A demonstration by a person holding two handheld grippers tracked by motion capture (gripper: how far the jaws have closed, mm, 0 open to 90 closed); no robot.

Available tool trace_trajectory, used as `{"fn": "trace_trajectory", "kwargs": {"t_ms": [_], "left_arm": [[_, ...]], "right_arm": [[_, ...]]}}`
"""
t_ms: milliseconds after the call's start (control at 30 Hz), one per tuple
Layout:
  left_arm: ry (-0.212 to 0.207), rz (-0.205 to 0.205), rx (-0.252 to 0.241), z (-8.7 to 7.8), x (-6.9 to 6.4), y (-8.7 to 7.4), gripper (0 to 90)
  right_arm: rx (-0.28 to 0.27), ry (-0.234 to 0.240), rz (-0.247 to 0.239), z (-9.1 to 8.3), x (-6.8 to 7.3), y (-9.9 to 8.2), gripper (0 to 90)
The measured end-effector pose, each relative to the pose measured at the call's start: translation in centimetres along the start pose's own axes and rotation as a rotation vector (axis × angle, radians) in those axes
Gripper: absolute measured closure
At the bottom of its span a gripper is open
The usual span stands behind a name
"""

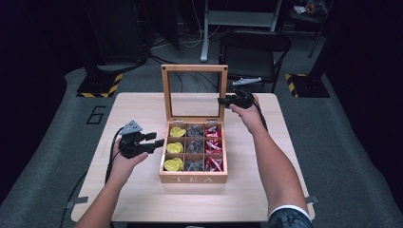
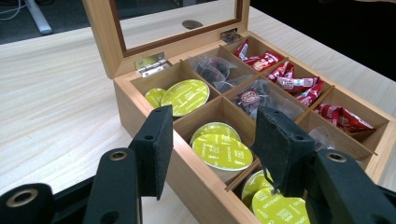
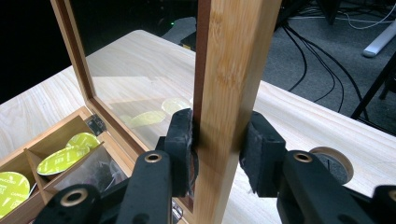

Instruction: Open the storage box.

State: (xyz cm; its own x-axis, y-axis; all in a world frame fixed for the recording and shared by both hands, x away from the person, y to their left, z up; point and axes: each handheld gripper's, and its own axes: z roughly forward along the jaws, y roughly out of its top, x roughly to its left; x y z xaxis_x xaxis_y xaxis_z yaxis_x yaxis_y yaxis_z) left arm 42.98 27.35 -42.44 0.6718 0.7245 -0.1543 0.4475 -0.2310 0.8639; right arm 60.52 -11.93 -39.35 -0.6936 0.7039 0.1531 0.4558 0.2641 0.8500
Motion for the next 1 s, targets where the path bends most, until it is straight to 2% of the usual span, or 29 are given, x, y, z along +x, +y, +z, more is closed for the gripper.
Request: {"fn": "trace_trajectory", "kwargs": {"t_ms": [200,367,467,900,1000], "left_arm": [[-0.008,-0.008,-0.004,0.0,0.0,-0.2,47.4],[-0.008,-0.009,0.001,0.2,-0.1,-0.7,46.4],[-0.011,-0.02,0.001,0.2,-0.1,-0.9,46.2],[-0.007,-0.032,-0.006,0.1,0.0,-1.2,46.1],[-0.007,-0.037,-0.003,0.1,0.0,-1.3,45.6]], "right_arm": [[0.004,-0.007,0.004,-0.1,0.1,0.0,65.2],[0.008,-0.029,-0.02,0.0,0.4,0.1,63.6],[0.02,-0.031,-0.03,-0.2,0.7,0.2,55.3],[-0.004,-0.044,-0.036,-2.3,1.6,0.2,49.6],[0.01,-0.052,-0.045,-2.9,2.0,-0.1,49.2]]}}
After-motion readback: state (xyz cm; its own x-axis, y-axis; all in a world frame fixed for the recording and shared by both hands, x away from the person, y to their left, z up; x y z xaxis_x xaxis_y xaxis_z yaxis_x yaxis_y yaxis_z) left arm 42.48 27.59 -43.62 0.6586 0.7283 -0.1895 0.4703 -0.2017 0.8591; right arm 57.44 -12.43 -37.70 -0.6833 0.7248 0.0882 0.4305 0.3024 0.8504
